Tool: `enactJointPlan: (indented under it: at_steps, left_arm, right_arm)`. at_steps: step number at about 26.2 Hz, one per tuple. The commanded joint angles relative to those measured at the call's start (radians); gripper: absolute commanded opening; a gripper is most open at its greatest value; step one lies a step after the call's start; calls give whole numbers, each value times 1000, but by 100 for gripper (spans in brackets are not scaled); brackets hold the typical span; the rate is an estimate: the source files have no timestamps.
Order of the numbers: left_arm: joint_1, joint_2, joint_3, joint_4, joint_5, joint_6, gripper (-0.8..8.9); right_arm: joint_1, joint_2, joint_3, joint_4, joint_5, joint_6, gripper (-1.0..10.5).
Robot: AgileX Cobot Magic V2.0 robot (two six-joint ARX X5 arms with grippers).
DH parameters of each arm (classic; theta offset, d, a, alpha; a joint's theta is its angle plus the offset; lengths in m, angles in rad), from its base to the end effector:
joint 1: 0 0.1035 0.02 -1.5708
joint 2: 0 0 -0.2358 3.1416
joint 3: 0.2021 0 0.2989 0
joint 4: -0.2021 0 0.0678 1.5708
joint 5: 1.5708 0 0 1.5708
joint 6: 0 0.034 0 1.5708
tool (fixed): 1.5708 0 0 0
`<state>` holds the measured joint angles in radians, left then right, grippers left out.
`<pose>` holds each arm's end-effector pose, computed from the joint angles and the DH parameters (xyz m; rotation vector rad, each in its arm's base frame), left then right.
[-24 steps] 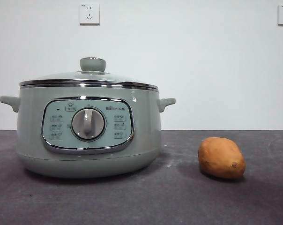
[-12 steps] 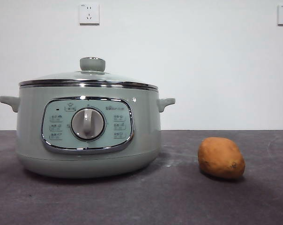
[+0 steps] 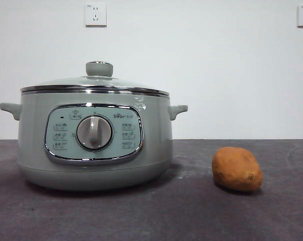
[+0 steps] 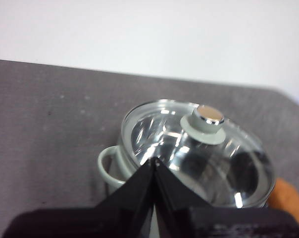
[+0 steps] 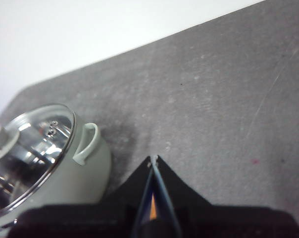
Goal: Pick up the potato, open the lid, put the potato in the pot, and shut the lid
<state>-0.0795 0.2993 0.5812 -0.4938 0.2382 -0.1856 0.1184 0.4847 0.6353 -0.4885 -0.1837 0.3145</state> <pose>0.1567 -0.0205 0.2909 -0.2002 0.2409 -0.2960 0.1853 0.0283 0.2831 0.3202 0.3833 0.2435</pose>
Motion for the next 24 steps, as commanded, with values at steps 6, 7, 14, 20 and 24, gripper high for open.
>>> enactJointPlan:
  at_steps: [6, 7, 14, 20, 24]
  left_arm:
    - [2, 213, 206, -171, 2, 137, -4]
    - [1, 237, 225, -184, 2, 137, -3]
    - [1, 348, 271, -195, 6, 135, 224]
    - [0, 411, 271, -153, 36, 134, 377]
    - [0, 439, 271, -90, 115, 125, 377]
  right_arm:
    - [2, 174, 140, -103, -56, -141, -2]
    - [2, 195, 151, -112, -78, -151, -2]
    - [2, 298, 163, -128, -211, -158, 323]
    - [8, 360, 166, -126, -210, -149, 508]
    - [117, 433, 197, -124, -179, -88, 508]
